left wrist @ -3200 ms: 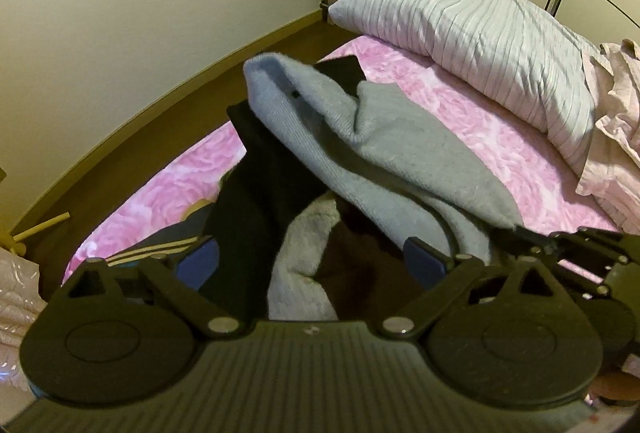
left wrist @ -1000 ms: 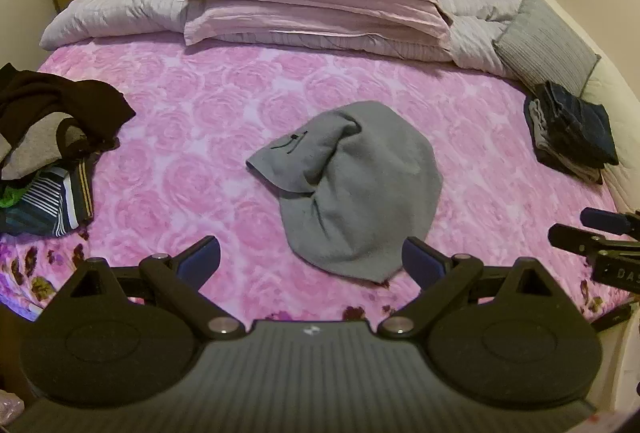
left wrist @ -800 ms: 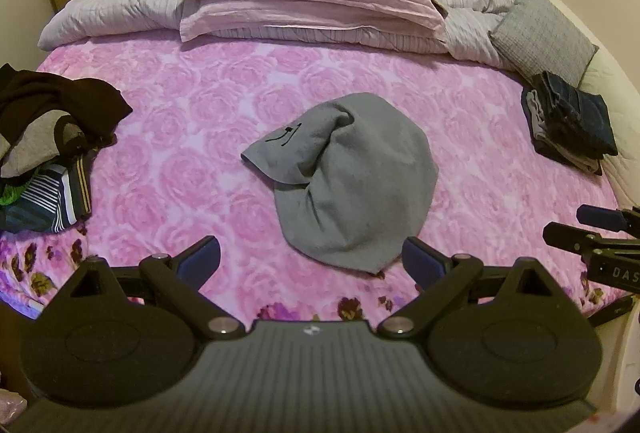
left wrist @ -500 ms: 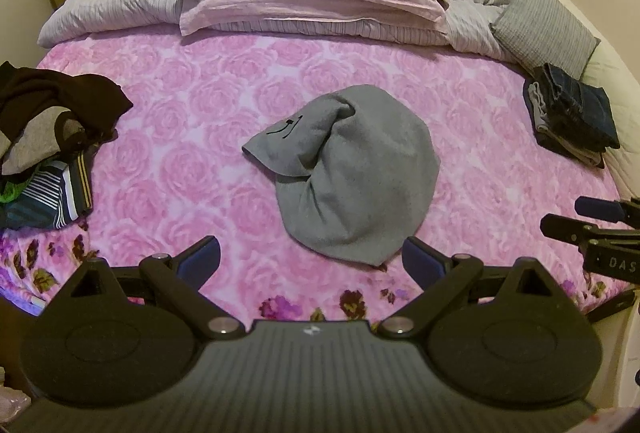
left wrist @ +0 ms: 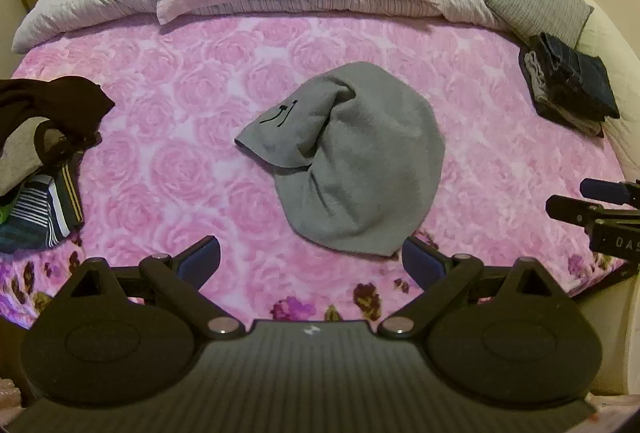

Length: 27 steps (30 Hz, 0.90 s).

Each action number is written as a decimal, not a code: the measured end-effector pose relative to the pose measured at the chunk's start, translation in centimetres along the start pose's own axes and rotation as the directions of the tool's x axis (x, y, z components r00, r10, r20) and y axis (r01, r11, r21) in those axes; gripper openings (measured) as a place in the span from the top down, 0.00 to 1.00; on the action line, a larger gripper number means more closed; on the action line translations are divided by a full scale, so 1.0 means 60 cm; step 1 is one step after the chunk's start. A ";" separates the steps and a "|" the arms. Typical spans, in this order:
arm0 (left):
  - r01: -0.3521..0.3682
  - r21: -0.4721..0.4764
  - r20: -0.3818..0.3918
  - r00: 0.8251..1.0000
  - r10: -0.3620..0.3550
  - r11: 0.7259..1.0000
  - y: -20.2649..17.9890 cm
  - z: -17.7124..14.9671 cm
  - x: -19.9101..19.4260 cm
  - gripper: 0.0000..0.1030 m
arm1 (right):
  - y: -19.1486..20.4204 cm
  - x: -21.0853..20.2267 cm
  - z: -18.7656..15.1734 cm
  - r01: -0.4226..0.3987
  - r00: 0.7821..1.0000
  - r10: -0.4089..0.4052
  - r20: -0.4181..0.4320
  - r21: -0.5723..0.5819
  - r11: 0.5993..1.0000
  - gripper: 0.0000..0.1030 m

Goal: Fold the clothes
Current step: 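Grasp the grey garment with the right gripper and lift it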

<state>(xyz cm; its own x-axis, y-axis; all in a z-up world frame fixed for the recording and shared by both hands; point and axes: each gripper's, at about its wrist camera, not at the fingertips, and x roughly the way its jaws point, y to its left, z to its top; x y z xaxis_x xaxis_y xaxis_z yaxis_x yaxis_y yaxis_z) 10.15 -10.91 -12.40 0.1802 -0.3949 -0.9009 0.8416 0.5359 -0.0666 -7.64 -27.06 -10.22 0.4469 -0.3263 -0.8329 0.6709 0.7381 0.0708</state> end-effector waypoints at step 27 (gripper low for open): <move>-0.147 -0.151 -0.109 0.985 0.131 0.978 0.328 0.144 0.225 0.07 | 0.133 0.283 0.191 -0.013 0.995 0.014 -0.101 0.005 1.000 0.39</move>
<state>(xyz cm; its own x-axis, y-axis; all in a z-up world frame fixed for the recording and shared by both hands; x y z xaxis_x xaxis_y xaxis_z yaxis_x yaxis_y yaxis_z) 33.56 -12.11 -22.15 0.2323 -0.2374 -0.9432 0.7194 0.6946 0.0023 12.08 -33.50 -17.51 0.3942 -0.2549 -0.8830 0.6676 0.7397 0.0845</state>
